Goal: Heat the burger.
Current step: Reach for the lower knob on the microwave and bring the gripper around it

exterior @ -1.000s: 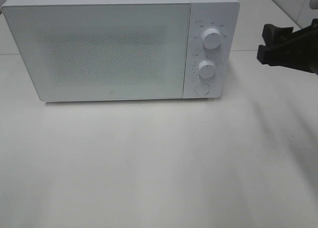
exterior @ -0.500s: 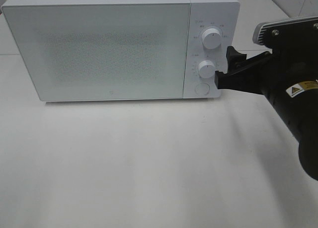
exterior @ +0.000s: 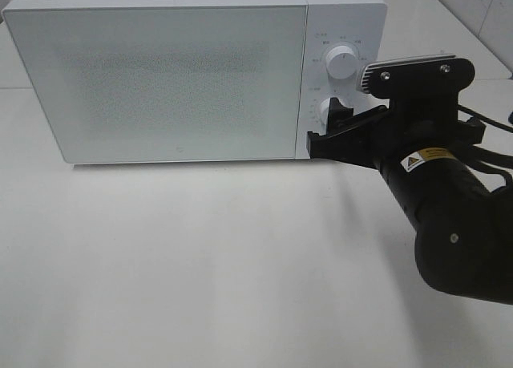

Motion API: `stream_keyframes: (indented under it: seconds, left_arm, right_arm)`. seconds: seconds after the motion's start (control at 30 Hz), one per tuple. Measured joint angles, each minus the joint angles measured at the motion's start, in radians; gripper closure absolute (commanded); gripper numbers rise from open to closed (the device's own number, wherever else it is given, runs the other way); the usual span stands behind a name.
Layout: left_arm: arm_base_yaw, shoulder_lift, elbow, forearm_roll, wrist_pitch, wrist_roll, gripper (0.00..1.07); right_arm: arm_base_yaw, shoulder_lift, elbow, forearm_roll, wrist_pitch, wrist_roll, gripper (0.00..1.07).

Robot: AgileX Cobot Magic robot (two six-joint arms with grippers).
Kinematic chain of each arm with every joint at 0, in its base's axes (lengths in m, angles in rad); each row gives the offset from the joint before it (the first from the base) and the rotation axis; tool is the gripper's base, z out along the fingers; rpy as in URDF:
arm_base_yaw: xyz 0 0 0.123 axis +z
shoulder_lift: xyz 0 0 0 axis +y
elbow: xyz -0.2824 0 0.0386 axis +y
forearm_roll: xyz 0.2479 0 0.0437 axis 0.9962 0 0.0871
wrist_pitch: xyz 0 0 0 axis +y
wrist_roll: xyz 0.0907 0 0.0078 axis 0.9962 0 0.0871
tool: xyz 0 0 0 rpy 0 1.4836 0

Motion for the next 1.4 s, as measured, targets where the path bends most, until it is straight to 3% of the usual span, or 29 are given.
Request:
stream_keyframes:
  seconds: [0.6, 1.03, 1.4]
  left_arm:
    - [0.000, 0.000, 0.000, 0.000, 0.000, 0.000, 0.07]
    - [0.000, 0.000, 0.000, 0.000, 0.000, 0.000, 0.07]
    - [0.000, 0.000, 0.000, 0.000, 0.000, 0.000, 0.07]
  right_arm:
    - [-0.032, 0.162, -0.125, -0.007, 0.000, 0.033, 0.31]
    - [-0.099, 0.256, -0.209, -0.127, -0.001, 0.034, 0.31]
    - [-0.137, 0.314, -0.256, -0.153, 0.000, 0.034, 0.31]
